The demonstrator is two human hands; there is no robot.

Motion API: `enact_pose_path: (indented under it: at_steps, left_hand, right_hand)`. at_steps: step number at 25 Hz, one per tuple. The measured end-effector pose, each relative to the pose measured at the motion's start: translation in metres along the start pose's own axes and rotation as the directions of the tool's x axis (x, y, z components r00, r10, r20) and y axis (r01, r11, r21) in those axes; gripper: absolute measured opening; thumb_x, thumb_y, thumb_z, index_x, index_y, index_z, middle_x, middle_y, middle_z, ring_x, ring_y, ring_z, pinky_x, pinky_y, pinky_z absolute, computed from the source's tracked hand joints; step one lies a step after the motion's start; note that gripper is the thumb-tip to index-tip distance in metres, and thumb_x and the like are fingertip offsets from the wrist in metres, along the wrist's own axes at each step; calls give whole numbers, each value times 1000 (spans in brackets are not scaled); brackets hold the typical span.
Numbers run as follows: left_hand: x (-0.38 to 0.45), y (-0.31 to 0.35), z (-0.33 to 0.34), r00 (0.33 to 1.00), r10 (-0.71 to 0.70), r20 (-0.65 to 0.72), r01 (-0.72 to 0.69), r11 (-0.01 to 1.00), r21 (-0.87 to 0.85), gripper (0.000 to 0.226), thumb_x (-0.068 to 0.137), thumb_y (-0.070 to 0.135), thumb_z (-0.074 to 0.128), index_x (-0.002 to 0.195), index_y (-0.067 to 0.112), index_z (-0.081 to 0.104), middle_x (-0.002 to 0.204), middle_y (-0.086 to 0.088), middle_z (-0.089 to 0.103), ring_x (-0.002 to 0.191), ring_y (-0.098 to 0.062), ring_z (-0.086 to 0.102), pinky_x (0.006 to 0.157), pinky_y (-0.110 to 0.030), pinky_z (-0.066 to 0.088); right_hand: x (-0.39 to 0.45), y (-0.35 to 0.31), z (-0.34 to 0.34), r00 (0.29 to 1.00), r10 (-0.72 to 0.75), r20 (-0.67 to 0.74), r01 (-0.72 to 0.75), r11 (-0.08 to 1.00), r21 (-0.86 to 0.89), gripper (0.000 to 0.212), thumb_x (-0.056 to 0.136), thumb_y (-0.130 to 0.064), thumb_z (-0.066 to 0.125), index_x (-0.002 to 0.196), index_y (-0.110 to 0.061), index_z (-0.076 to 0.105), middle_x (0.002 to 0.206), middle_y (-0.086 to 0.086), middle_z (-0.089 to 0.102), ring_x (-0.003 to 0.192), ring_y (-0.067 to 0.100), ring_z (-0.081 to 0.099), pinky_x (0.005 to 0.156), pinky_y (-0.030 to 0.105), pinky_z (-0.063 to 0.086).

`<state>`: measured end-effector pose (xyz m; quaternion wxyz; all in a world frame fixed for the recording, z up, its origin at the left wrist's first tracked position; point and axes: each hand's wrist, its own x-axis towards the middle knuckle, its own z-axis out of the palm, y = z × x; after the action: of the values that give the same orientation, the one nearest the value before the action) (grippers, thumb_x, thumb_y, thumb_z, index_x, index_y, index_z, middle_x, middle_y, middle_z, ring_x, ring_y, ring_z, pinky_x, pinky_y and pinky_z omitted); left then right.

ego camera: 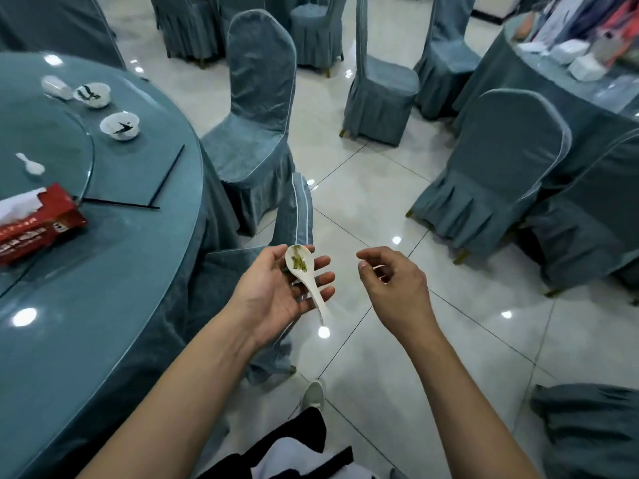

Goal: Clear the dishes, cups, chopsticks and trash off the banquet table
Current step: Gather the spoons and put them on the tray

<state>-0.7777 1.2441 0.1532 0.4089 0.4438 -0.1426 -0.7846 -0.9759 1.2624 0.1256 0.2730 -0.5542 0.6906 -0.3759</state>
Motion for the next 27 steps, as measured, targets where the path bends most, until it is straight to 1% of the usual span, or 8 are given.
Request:
enact_pose_path:
  at_steps: [6, 10, 13, 16, 23, 27]
  left_hand:
    - [50, 21, 43, 1000, 16, -1, -16, 1000, 7, 43, 99, 31, 44, 127, 3, 61, 121, -22, 70, 95, -38, 71, 79, -48, 60]
    - [79, 33, 60, 1000, 25, -19, -24, 1000, 3, 43, 100, 32, 42, 125, 3, 62, 120, -23, 70, 95, -38, 71, 78, -48, 60]
    - [104, 42, 73, 998, 27, -52, -28, 1000, -14, 42, 101, 32, 41, 123, 4, 63, 120, -23, 70, 95, -39, 70, 76, -48, 60]
    - [134, 53, 92, 993, 50, -103, -55, 998, -44, 42, 100, 31, 41, 124, 4, 62, 120, -23, 70, 97, -40, 69, 77, -48, 60]
    - [211, 75, 153, 976, 95, -198, -118, 987, -110, 44, 99, 30, 43, 128, 2, 61, 119, -23, 70, 98, -40, 70, 78, -49, 61]
    - [243, 82, 176, 956, 132, -262, -176, 973, -151, 45, 97, 29, 45, 129, 1, 60, 119, -23, 70, 99, -40, 69, 80, -49, 60]
  right_hand:
    - [70, 9, -21, 1000, -10, -2, 10, 1000, 7, 14, 96, -32, 63, 107, -36, 71, 101, -18, 68, 89, -8, 60, 70, 11, 44]
    - [112, 16, -25, 1000, -22, 22, 22, 999, 29, 13, 96, -31, 63, 105, -36, 71, 101, -18, 68, 89, -7, 61, 73, 14, 48]
    - [150, 22, -24, 997, -34, 65, 31, 998, 48, 13, 96, -31, 63, 104, -37, 70, 102, -18, 68, 90, -7, 61, 75, 17, 51]
    - [194, 29, -27, 991, -60, 119, 55, 998, 41, 12, 97, -32, 63, 104, -40, 69, 102, -19, 67, 92, -8, 60, 75, 17, 51]
    - [320, 43, -45, 966, -150, 213, 140, 988, 60, 12, 96, -31, 63, 105, -36, 70, 100, -18, 68, 90, -6, 61, 75, 19, 53]
    - [374, 50, -47, 942, -176, 285, 160, 984, 76, 13, 96, -32, 63, 106, -36, 70, 101, -18, 68, 91, -6, 61, 75, 19, 52]
